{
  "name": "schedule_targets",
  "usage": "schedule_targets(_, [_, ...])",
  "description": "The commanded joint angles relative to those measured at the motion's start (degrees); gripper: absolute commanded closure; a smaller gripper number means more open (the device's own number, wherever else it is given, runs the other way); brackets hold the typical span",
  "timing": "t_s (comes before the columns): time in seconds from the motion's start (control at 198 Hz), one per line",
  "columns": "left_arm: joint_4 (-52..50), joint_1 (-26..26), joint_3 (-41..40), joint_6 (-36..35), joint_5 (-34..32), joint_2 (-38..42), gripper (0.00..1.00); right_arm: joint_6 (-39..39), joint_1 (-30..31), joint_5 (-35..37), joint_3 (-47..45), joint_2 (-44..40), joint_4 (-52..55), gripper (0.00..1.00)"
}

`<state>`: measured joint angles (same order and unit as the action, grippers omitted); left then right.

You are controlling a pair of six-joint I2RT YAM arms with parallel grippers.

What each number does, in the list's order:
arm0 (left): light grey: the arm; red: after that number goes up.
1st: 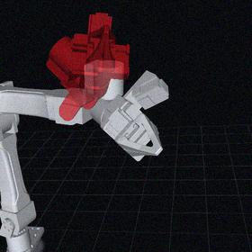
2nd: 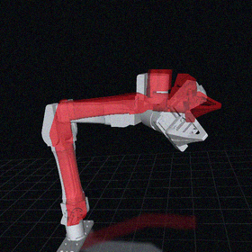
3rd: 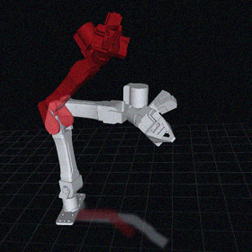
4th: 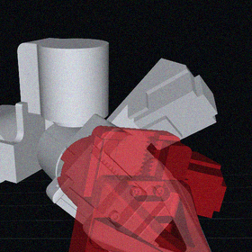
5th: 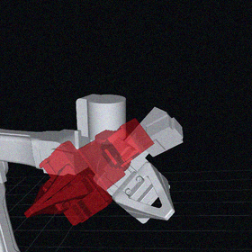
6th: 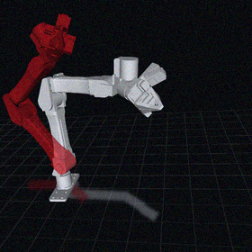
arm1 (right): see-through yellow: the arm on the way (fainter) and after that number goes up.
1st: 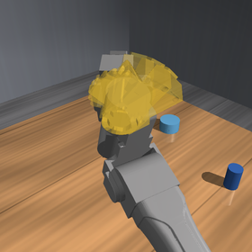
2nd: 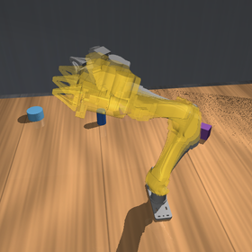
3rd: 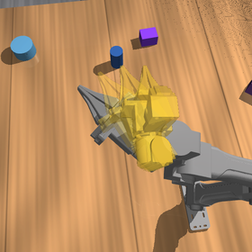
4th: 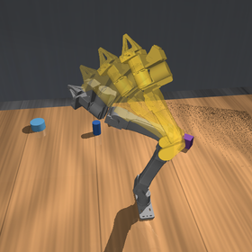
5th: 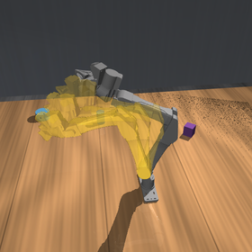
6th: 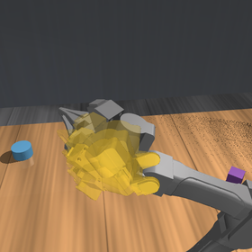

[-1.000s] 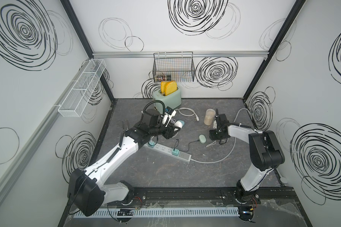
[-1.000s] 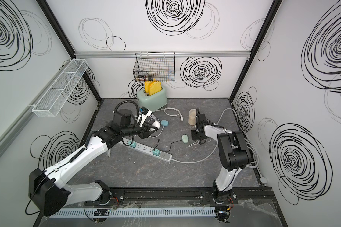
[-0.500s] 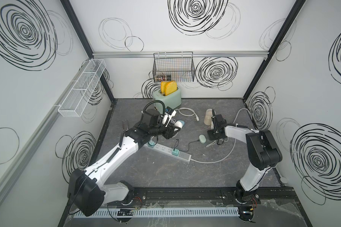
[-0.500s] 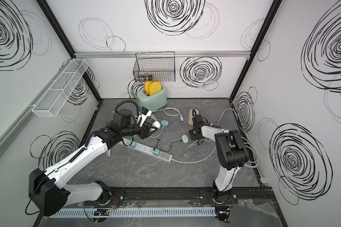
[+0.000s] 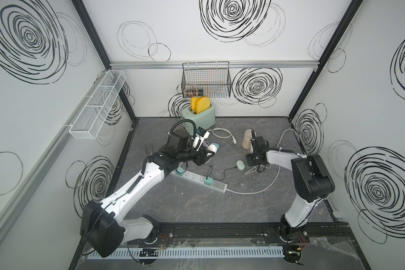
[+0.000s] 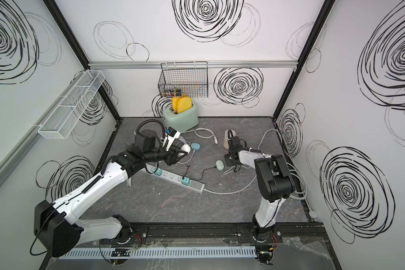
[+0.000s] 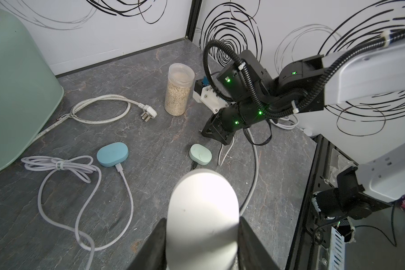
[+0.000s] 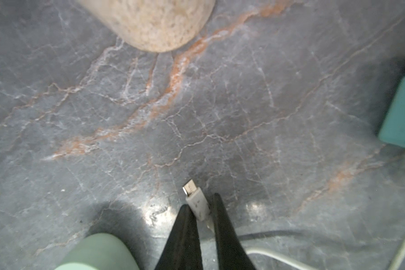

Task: Charge the bluetooth headset
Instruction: Pick up the charging cable from the center of the board.

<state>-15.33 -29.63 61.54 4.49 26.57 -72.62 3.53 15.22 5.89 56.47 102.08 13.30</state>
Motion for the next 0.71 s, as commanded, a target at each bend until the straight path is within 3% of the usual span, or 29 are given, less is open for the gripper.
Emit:
schedule_targets(0.0, [1.29,-0.33,0.26,-0.1,0.85,0.07,0.68,-1.4,0.51,1.71,-1.88,1.82,0.88,0.81])
schedule_targets(0.338, [1.27,-0.26,0.29,-0.11,0.41,-0.57,0.68,-1.77,0.68,0.52,-3.52,-2.5,-1.32,0.93])
schedule_targets(0.529, [1.57,-0.24,0.26,0.33,0.2,-1.23,0.69,-2.51,0.54,-9.89,-8.84,-14.6,-7.94,0.95])
schedule_targets(0.701, [3.09,0.68,-0.05,1.26,0.33,-1.14,0.69,-2.83,0.56,-27.28,-15.86,-26.32,-18.07,0.97])
